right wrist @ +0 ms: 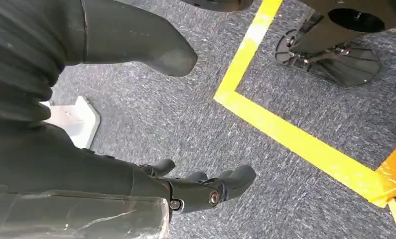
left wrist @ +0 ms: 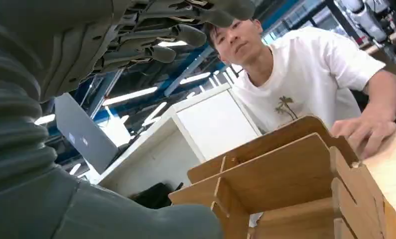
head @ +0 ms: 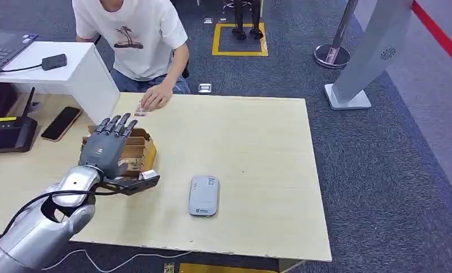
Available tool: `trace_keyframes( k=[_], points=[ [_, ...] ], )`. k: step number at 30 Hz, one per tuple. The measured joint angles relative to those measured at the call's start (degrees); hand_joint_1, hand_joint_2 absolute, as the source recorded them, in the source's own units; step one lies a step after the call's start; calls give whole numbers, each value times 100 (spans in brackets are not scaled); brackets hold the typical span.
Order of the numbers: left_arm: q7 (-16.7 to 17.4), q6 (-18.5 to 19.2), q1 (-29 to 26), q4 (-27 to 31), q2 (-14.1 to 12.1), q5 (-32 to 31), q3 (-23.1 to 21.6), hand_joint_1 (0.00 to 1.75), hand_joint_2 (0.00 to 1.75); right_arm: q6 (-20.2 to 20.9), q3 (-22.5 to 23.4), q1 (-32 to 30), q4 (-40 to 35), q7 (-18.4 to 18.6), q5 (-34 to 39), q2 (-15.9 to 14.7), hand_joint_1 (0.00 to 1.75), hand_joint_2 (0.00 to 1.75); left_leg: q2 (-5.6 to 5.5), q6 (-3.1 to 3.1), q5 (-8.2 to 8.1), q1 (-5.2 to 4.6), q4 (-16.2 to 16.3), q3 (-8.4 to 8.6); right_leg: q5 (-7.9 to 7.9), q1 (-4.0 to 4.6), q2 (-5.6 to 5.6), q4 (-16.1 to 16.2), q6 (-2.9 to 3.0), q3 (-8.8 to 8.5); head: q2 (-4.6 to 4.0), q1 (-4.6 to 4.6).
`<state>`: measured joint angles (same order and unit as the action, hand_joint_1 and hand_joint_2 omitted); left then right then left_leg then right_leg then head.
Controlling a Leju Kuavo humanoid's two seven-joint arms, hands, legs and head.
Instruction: Pass the card to the sensor for recognition and then transmit it.
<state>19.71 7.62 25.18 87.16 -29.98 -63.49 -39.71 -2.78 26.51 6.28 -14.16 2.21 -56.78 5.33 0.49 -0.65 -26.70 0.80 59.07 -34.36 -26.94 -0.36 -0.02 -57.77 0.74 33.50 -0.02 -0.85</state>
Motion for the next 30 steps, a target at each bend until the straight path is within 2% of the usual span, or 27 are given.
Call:
trace_keyframes(
  k=[5, 7, 9, 12, 17, 24, 30],
  points=[
    [158, -624, -765, 469, -123, -381, 396, 0, 175, -35, 86, -72, 20, -46, 57, 0, 0, 175, -6, 1, -11, 0, 0, -3, -11, 0, -4, 1, -1, 2, 0, 0],
    [191, -1121, -1128, 615, -112, -639, 617, 0, 175, -48, 101, -73, 28, -46, 55, 0, 0, 175, 2, -3, -17, 0, -2, 2, -12, 0, 3, 1, 0, 1, 0, -2],
    [160, -1801, -1655, 777, -37, -1024, 932, 0, 175, -79, 107, -97, 33, -46, 17, 0, 0, 175, 21, 0, -23, 0, -3, 7, -17, 0, 20, 1, 1, 1, 0, 0],
    [51, -2372, -2426, 1012, 157, -1366, 1435, 0, 175, -90, 116, -137, 39, -46, -24, 0, 0, 175, 23, 5, -33, -1, -2, 7, -25, 0, 22, 3, -7, 2, 0, 0],
    [42, -2436, -3180, 1258, 349, -1487, 1838, 0, 175, -94, 160, -144, 57, -66, -15, 0, 0, 175, 15, 7, -36, 0, -2, 5, -31, 0, 12, 5, -12, 0, 0, 0],
    [103, -2418, -3536, 1419, 467, -1588, 2079, 0, 175, -96, 206, -144, 63, -86, -15, 0, 0, 175, 15, 7, -36, 0, -3, 9, -30, 0, 11, 4, -12, -7, 0, 0],
    [182, -2442, -3666, 1470, 483, -1655, 2116, 0, 175, -103, 216, -155, 63, -86, -22, 0, 0, 175, 15, 7, -36, 0, -3, 11, -30, 0, 12, 4, -12, -7, 0, 0]
  ],
)
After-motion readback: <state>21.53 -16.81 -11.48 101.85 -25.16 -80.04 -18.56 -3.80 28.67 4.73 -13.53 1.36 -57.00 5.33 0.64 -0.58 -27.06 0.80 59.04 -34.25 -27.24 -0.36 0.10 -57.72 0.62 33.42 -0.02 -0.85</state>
